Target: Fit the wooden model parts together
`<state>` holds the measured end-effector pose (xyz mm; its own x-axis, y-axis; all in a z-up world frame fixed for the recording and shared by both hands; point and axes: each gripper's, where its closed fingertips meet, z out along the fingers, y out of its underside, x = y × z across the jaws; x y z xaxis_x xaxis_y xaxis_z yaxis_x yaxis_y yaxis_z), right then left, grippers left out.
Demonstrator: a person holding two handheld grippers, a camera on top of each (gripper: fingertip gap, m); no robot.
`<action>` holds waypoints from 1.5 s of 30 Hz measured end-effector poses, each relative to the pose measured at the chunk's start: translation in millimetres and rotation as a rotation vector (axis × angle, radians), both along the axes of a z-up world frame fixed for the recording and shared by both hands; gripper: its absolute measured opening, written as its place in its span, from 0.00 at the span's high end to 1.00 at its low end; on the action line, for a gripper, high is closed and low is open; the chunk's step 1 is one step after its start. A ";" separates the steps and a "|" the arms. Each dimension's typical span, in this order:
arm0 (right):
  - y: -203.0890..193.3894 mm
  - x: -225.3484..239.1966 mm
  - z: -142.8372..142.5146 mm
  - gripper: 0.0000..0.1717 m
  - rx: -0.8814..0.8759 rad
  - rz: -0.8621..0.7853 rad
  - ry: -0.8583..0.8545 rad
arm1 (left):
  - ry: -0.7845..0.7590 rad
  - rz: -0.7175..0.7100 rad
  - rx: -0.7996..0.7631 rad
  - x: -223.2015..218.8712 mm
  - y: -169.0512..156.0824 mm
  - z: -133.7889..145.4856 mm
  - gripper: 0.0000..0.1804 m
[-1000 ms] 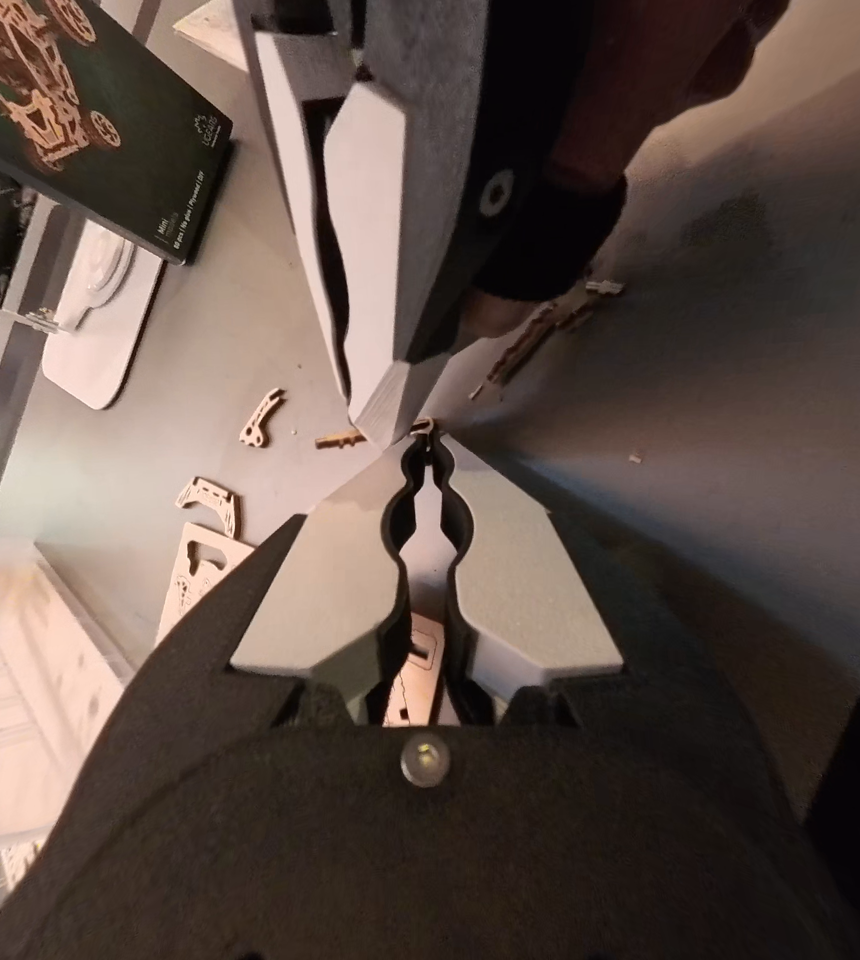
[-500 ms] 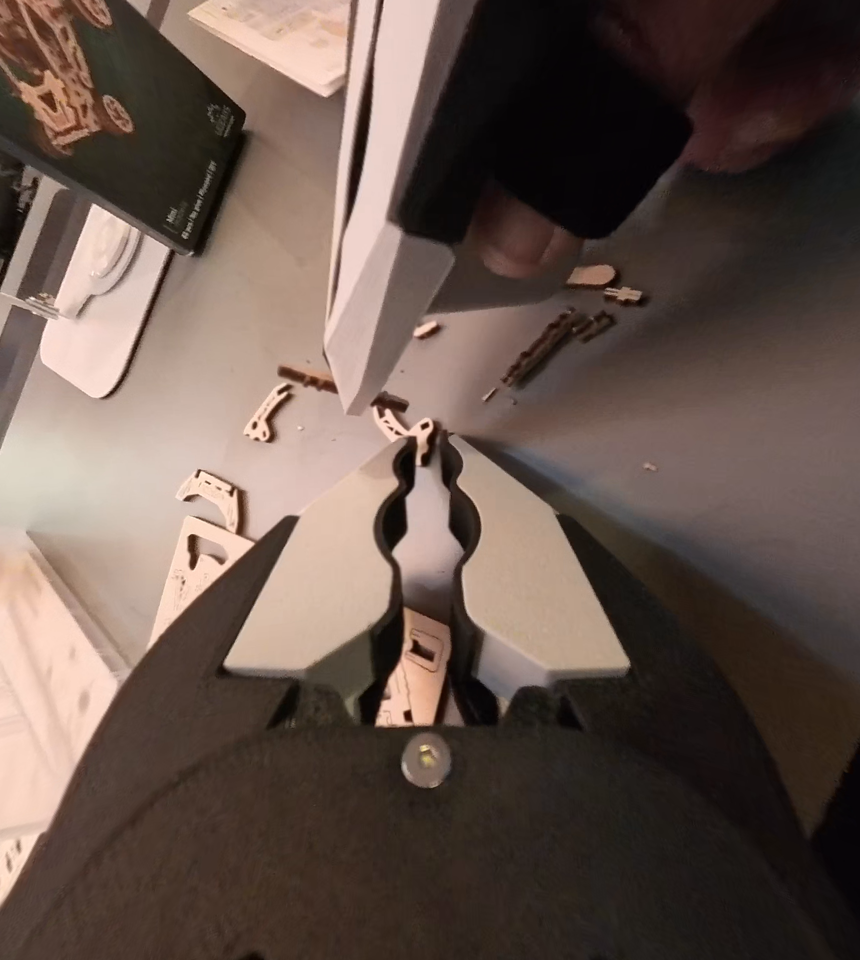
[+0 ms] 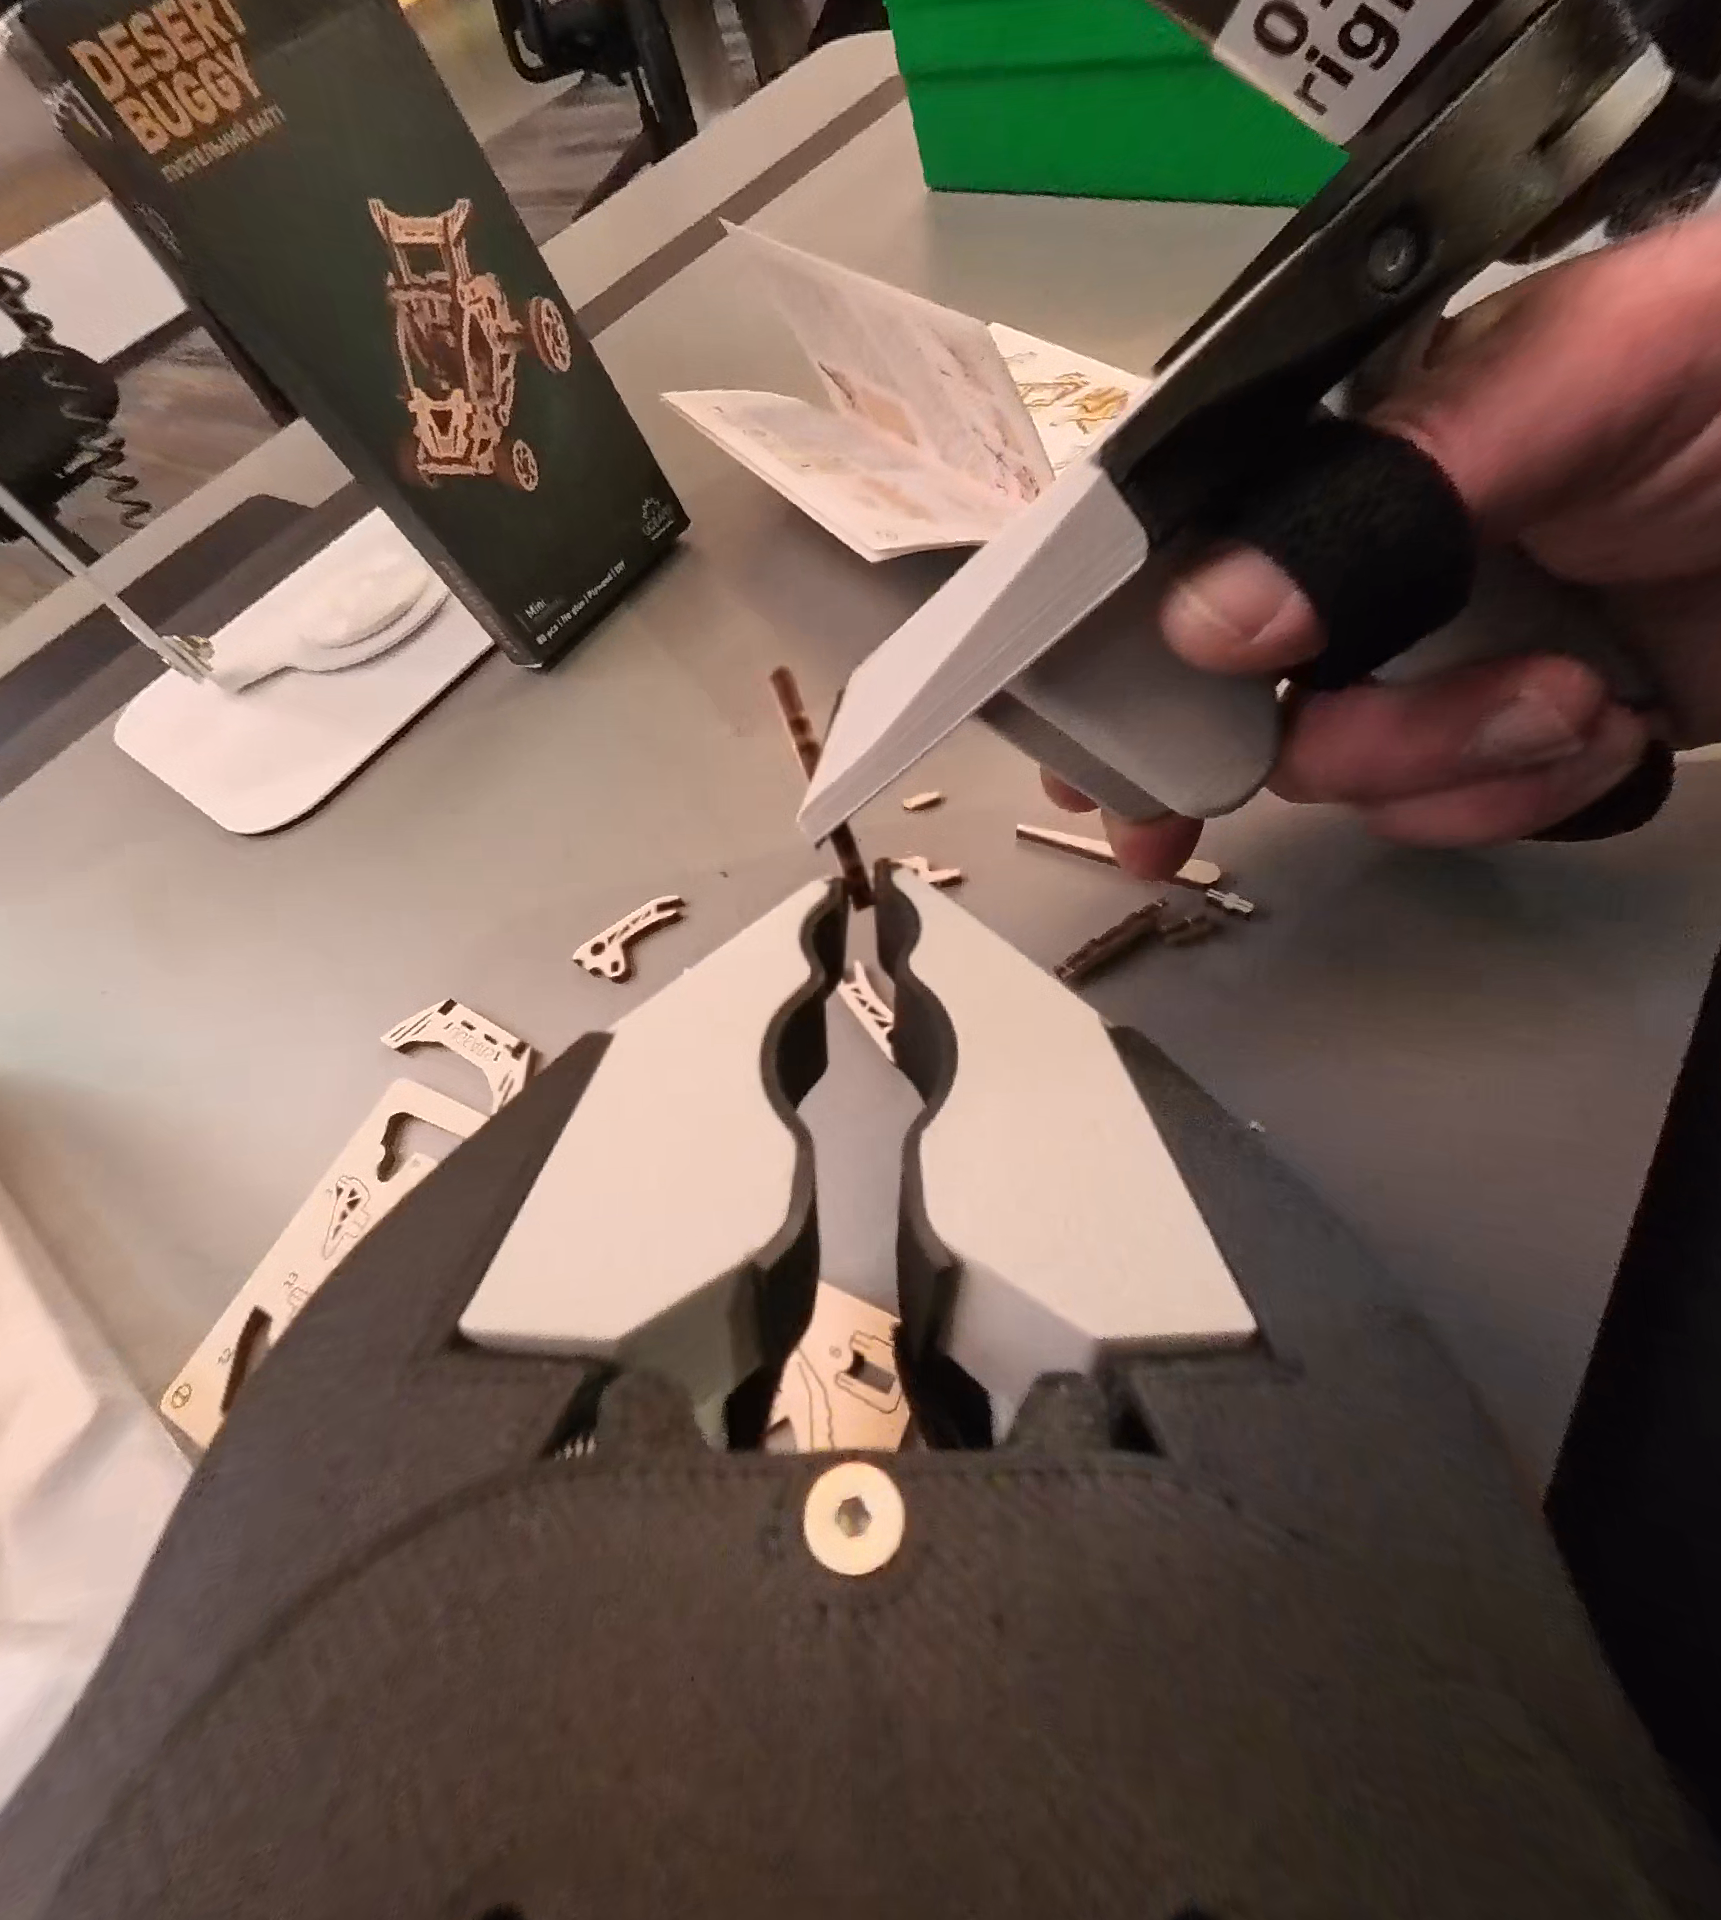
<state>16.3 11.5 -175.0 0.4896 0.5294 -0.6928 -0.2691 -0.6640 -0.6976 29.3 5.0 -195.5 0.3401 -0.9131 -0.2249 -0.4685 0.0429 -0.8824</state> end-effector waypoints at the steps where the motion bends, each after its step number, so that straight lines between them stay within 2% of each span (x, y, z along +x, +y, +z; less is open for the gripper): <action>1: -0.6 0.4 0.2 0.99 0.006 -0.001 -0.008 | 0.004 -0.001 0.006 0.3 -0.6 0.0 0.99; 8: -7.6 1.5 -0.4 0.99 0.046 0.024 -0.095 | 0.012 -0.024 0.030 0.5 -3.5 -0.6 0.99; 19: -11.0 0.2 -10.7 0.96 0.043 0.117 -0.275 | 0.096 -0.010 0.158 -2.7 1.9 -6.9 0.99; 24: -10.1 1.1 -11.8 0.98 0.051 0.109 -0.294 | 0.136 -0.015 0.213 -1.7 1.5 -8.2 0.99; 29: -8.1 5.0 -14.3 0.98 0.069 0.087 -0.325 | 0.148 -0.022 0.174 -2.6 0.7 -10.4 0.98; 32: -6.0 11.1 -27.8 0.98 0.067 0.091 -0.416 | 0.271 -0.044 0.066 -11.7 0.3 -33.8 0.91; 36: -5.7 14.6 -49.5 0.98 0.060 0.113 -0.539 | 0.359 -0.077 -0.003 -16.4 -6.0 -57.3 0.93; 40: -5.2 14.8 -62.8 0.98 0.060 0.144 -0.621 | 0.351 -0.070 0.010 -10.0 -8.5 -59.4 0.97; 45: -3.4 15.6 -62.3 0.98 0.073 0.142 -0.632 | 0.350 -0.077 0.023 -3.2 -10.8 -59.6 0.97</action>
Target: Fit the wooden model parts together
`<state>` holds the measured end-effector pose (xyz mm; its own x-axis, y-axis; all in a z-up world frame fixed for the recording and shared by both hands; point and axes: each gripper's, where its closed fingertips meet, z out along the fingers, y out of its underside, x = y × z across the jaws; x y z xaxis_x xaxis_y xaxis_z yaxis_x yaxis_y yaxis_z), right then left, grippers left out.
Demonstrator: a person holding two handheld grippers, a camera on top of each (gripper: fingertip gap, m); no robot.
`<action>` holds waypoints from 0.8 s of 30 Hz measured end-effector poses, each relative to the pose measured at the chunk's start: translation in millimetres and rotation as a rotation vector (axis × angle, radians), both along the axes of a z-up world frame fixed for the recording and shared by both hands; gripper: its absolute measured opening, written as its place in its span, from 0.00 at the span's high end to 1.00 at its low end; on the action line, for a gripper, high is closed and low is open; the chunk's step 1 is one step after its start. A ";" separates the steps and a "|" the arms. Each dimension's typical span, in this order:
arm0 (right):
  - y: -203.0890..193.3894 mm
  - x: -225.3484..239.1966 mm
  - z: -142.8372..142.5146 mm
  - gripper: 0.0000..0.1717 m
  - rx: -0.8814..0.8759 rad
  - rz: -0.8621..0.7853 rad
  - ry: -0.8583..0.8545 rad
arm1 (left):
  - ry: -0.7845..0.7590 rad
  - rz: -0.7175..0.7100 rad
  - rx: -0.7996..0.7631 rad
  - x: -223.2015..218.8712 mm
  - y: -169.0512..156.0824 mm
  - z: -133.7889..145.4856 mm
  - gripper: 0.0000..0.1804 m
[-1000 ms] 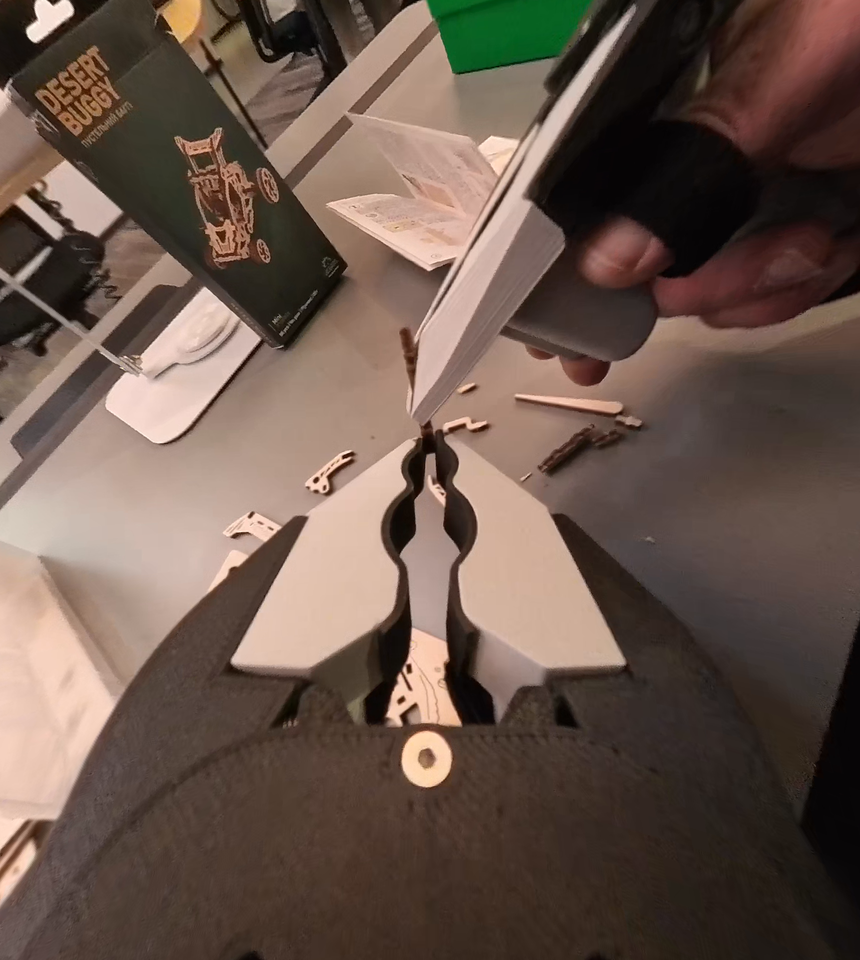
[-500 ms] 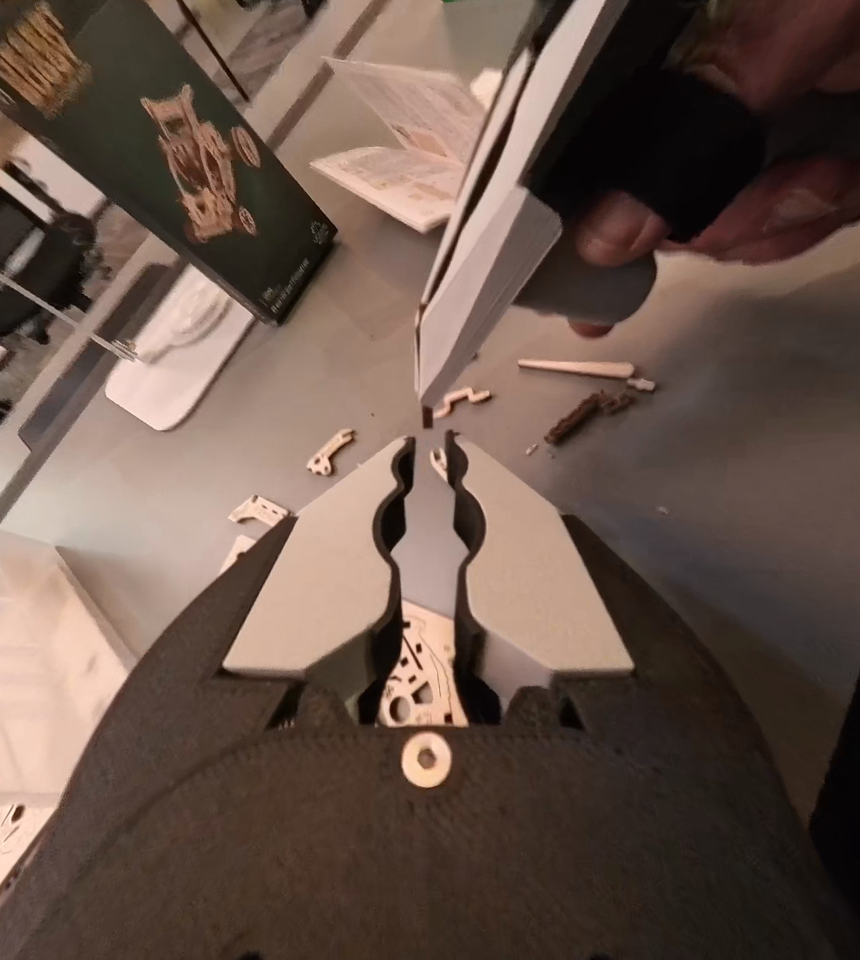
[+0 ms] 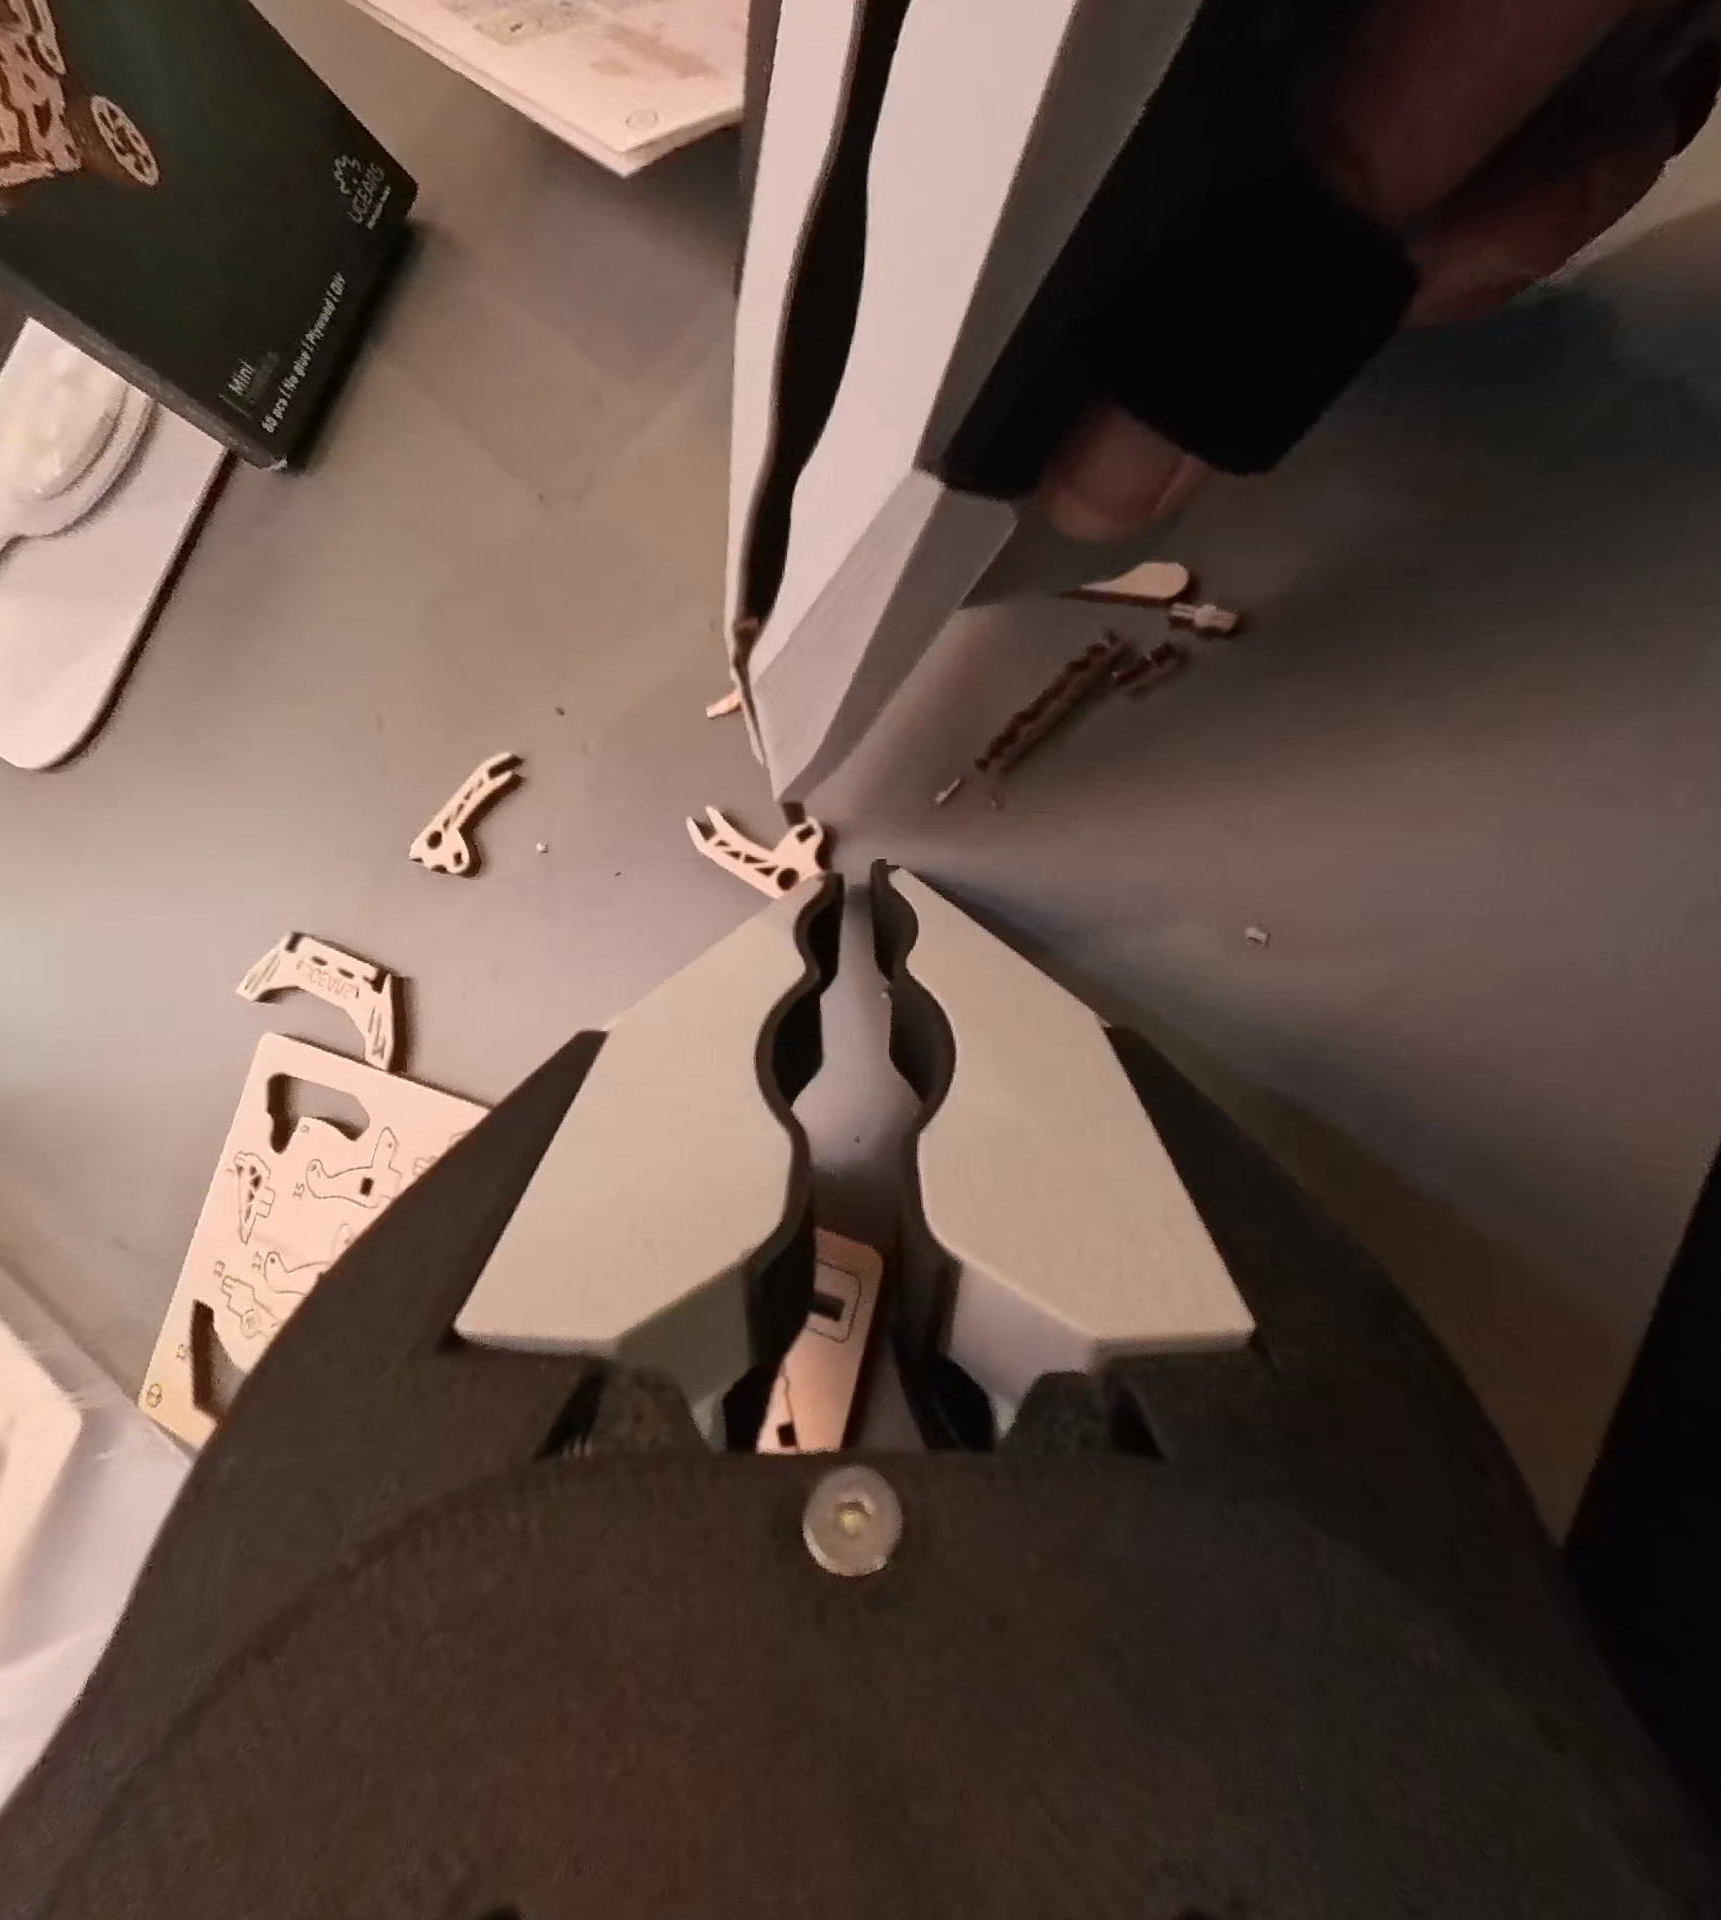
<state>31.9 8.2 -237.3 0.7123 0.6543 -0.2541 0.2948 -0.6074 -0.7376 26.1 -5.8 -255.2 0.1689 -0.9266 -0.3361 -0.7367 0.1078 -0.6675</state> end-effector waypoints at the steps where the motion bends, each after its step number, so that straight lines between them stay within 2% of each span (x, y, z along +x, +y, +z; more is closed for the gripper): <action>1: 0.4 0.9 -0.4 0.98 -0.001 0.003 -0.009 | -0.003 0.005 0.013 -0.1 1.9 1.0 0.96; 5: 1.0 -0.4 -0.6 0.98 0.002 0.016 -0.007 | -0.046 0.012 0.022 -1.1 6.5 9.6 0.93; 7: -0.1 -1.4 -2.1 0.98 -0.001 0.020 -0.010 | -0.021 -0.006 0.017 -0.8 5.1 4.1 0.93; 9: 0.1 -0.4 -4.2 0.98 0.001 0.020 -0.027 | -0.017 -0.027 0.026 1.6 2.2 0.7 0.96; 14: 1.2 1.0 -4.6 0.98 0.003 0.030 -0.062 | -0.019 -0.033 0.012 3.3 2.0 0.6 0.96; 24: 1.3 -1.0 -5.4 0.98 0.044 0.160 -0.228 | -0.016 -0.043 0.014 6.1 1.9 0.7 0.96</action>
<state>30.9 9.4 -242.7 0.6342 0.7702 -0.0677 0.5461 -0.5082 -0.6660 32.2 -4.0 -254.5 0.1341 -0.9285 -0.3464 -0.7202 0.1488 -0.6776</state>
